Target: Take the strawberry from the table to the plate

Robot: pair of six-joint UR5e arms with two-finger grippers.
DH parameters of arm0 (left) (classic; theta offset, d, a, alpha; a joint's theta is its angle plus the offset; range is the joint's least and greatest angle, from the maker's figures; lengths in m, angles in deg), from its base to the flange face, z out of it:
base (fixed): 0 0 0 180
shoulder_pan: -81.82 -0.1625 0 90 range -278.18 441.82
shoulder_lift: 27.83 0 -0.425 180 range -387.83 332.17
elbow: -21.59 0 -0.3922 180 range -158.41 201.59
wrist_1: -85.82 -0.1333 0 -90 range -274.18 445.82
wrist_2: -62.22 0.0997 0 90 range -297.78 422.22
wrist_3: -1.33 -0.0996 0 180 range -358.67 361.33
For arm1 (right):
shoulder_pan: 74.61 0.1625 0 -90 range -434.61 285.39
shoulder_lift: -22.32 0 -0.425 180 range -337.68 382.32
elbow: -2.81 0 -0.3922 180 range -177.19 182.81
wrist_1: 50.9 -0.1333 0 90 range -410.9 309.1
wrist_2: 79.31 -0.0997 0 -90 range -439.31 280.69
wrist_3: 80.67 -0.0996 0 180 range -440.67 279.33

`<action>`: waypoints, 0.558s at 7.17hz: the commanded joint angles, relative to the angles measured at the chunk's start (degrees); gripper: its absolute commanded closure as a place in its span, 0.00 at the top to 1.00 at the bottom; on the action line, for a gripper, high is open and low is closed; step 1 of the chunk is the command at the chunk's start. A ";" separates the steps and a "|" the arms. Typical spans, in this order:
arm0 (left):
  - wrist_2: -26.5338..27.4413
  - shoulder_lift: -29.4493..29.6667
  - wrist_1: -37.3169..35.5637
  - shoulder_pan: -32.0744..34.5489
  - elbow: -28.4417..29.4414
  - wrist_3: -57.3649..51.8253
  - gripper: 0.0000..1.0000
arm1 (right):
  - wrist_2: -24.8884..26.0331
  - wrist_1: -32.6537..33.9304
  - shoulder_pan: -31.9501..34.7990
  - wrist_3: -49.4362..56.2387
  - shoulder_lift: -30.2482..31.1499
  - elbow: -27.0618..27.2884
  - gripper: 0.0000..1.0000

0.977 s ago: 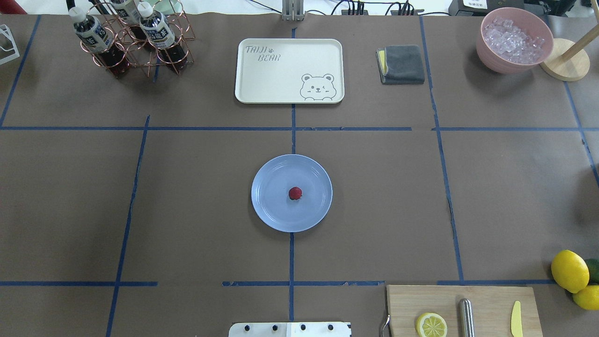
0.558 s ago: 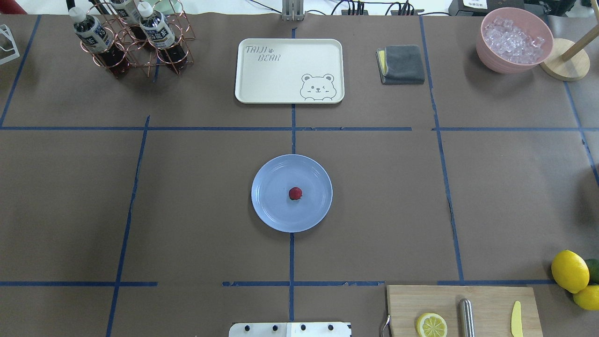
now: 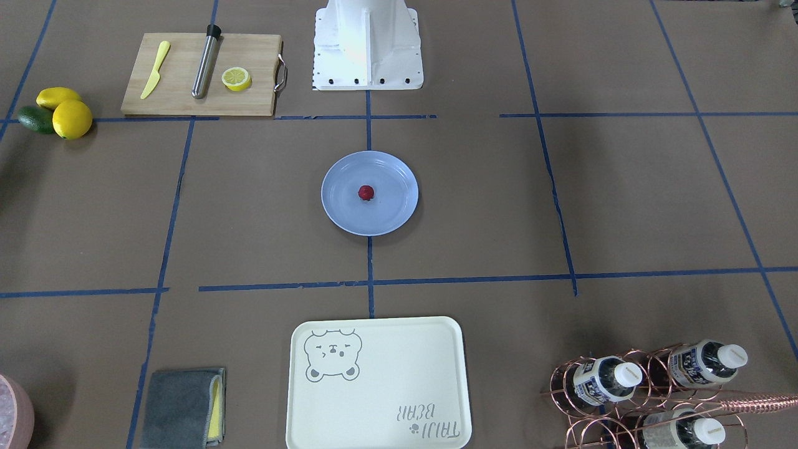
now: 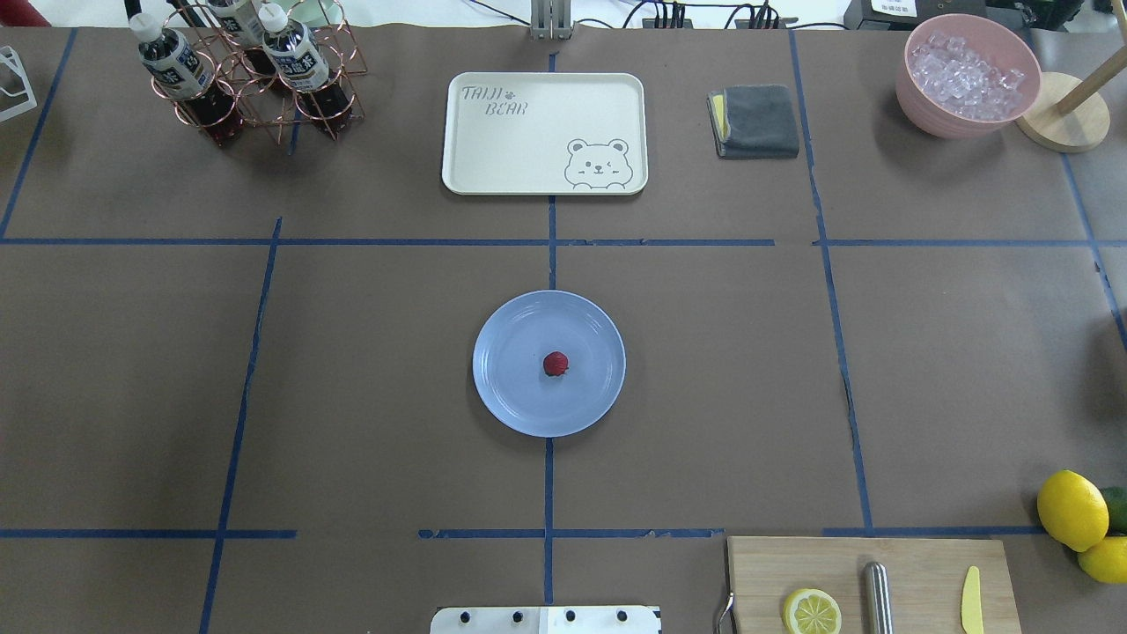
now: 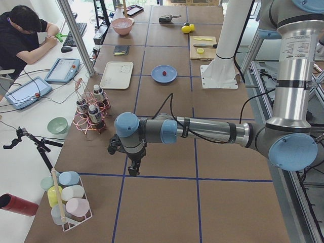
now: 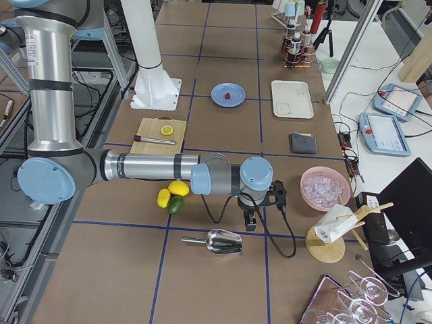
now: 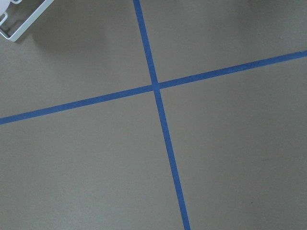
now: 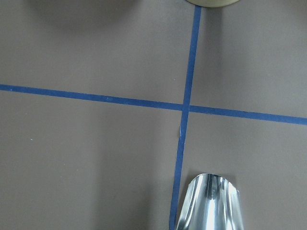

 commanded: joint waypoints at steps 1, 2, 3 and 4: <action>0.06 0.02 0.19 2.37 1.53 -0.36 1.00 | -0.87 -0.01 0.28 -0.02 0.09 0.00 1.00; -0.02 0.02 0.10 4.31 1.44 -0.53 1.00 | -0.87 -0.01 0.28 -0.02 0.09 0.00 1.00; -0.02 -0.07 0.01 5.89 1.44 -0.45 1.00 | -0.96 -0.01 0.37 -0.02 0.09 0.00 1.00; 0.06 -0.07 -0.08 6.08 1.44 -0.54 1.00 | -0.96 -0.01 0.28 -0.02 0.09 0.00 1.00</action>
